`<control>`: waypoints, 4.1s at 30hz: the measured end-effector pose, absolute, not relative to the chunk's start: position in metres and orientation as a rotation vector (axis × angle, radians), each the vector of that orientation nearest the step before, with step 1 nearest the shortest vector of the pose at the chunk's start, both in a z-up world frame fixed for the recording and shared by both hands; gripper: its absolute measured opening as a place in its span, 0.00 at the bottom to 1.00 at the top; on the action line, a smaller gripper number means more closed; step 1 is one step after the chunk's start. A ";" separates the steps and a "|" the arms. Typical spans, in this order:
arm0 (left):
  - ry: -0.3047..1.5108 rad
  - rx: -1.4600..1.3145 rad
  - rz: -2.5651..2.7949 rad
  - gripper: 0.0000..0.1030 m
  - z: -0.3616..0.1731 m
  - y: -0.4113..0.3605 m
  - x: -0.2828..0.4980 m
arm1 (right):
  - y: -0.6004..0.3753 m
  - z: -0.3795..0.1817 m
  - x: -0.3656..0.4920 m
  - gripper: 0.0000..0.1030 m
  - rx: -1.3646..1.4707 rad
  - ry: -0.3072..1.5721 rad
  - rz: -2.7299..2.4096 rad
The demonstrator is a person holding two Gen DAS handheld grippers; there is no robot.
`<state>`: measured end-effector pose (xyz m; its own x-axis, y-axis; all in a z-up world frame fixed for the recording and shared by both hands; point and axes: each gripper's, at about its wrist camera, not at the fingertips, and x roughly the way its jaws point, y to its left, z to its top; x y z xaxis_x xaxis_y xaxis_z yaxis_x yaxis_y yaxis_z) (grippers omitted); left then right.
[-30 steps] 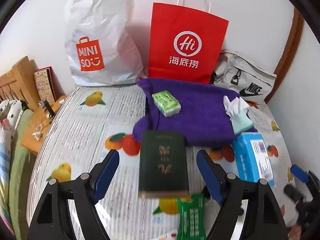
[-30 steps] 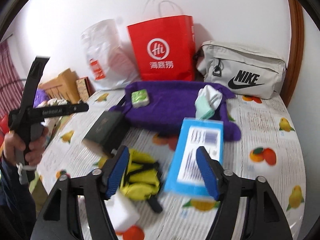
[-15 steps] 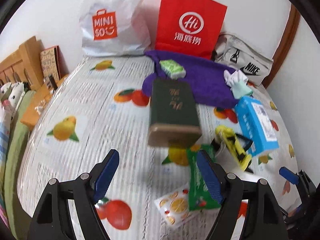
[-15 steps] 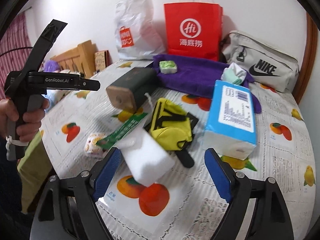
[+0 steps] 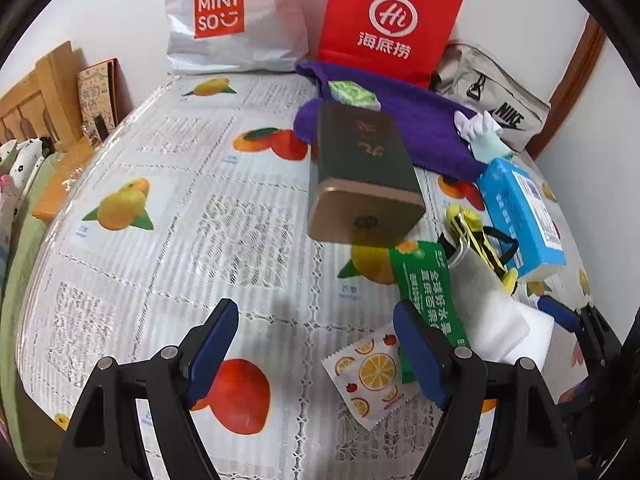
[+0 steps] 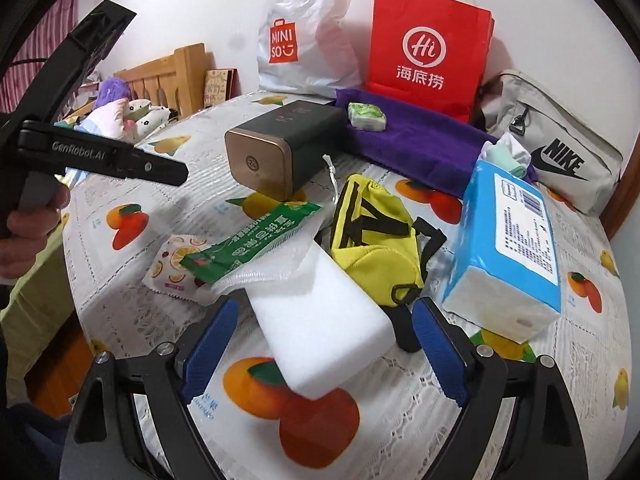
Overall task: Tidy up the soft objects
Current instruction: 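Move the right tool to the white sponge while the left tool moves to the green snack packet, then grasp the white sponge with the right tool while the left tool grasps the green snack packet, then carry the sponge with the right tool while the left tool carries the snack packet to the towel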
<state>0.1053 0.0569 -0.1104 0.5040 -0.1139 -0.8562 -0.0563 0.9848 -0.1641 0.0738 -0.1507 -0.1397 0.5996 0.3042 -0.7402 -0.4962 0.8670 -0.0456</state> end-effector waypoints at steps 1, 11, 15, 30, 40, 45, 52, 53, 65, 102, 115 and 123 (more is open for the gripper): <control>1.047 -0.177 -0.037 0.77 -0.112 0.056 0.106 | -0.150 -0.139 0.073 0.80 -0.257 0.796 0.475; 1.067 -0.158 -0.141 0.77 -0.121 0.022 0.110 | -0.165 -0.128 0.057 0.57 -0.196 0.784 0.489; 1.080 -0.138 -0.163 0.77 -0.126 0.009 0.114 | -0.186 -0.119 0.045 0.57 -0.169 0.751 0.450; 1.087 -0.066 -0.187 0.69 -0.149 -0.029 0.140 | -0.263 -0.153 0.055 0.62 -0.014 0.841 0.279; 1.058 -0.016 -0.184 0.48 -0.151 -0.028 0.140 | -0.258 -0.169 0.067 0.73 -0.028 0.875 0.296; 1.048 -0.007 -0.195 0.32 -0.149 -0.030 0.140 | -0.249 -0.169 0.071 0.73 -0.069 0.870 0.300; 1.038 -0.060 -0.217 0.29 -0.142 -0.020 0.130 | -0.252 -0.161 0.068 0.53 -0.024 0.839 0.309; 1.033 -0.068 -0.214 0.29 -0.142 -0.018 0.128 | -0.252 -0.160 0.066 0.52 -0.023 0.833 0.307; 0.957 -0.105 -0.172 0.29 -0.110 0.009 0.107 | -0.260 -0.126 0.055 0.51 0.004 0.777 0.237; 0.837 -0.088 -0.097 0.29 -0.018 0.022 0.182 | -0.259 -0.005 0.172 0.52 0.090 0.681 0.221; 0.865 -0.080 -0.097 0.29 -0.029 0.017 0.237 | -0.256 -0.015 0.230 0.52 0.059 0.718 0.214; 0.915 -0.093 -0.104 0.29 -0.049 0.018 0.274 | -0.244 -0.038 0.274 0.52 0.059 0.776 0.242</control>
